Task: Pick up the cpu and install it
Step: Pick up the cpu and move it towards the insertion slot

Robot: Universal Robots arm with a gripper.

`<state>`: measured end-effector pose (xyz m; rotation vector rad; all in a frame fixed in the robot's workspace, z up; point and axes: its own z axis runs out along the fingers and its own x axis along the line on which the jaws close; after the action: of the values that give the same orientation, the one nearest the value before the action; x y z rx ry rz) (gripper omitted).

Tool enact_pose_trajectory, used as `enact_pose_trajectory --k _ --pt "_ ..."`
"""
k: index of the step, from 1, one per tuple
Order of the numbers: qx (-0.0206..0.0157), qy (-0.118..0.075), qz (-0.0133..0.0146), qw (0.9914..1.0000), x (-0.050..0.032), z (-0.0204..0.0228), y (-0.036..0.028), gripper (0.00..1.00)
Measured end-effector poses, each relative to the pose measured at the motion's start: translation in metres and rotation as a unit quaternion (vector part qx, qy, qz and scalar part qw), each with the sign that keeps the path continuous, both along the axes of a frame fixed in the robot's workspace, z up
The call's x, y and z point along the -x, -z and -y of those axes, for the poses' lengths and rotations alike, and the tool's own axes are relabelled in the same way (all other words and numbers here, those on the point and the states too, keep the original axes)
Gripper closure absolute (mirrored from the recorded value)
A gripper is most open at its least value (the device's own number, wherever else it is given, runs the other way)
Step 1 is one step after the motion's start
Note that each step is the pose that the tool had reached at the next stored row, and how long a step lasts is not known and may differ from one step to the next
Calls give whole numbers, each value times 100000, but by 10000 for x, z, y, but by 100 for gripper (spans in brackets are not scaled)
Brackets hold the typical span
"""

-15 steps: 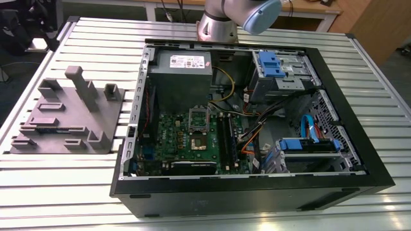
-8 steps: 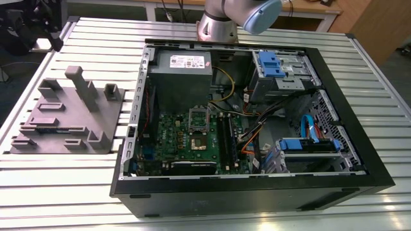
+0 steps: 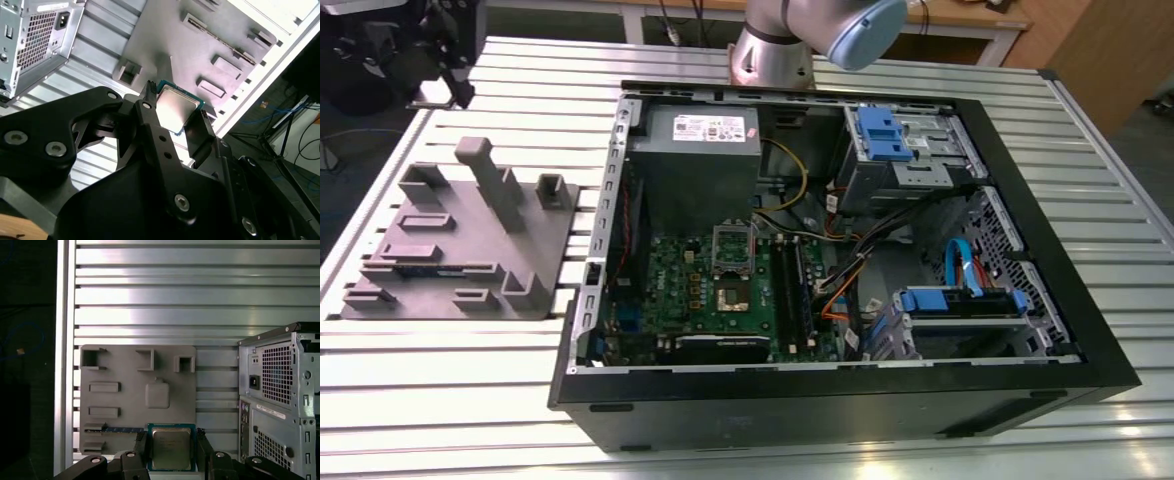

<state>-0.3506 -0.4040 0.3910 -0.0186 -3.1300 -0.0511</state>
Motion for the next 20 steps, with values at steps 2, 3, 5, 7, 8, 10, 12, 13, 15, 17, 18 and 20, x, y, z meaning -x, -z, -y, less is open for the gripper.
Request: enact_pose_trajectory --k 2,3,5,7,8,10,12,13,15,17,18,20 --pt "1 0 1 100000 -38 0 0 53" --pt "2 1 0 100000 -57 0 0 53" --pt "4 5 -3 100000 -97 0 0 53" --pt "4 6 -3 100000 -131 0 0 53" --pt "1 6 1 100000 -147 0 0 53" --pt "1 3 0 100000 -176 0 0 53" --pt "2 5 -1 100000 -199 0 0 53" --pt "1 3 -1 100000 -210 0 0 53" --pt "0 3 1 100000 -235 0 0 53" --pt "1 1 -1 100000 -255 0 0 53" --pt "2 2 -2 100000 -264 0 0 53" --pt "2 5 -3 100000 -286 0 0 53"
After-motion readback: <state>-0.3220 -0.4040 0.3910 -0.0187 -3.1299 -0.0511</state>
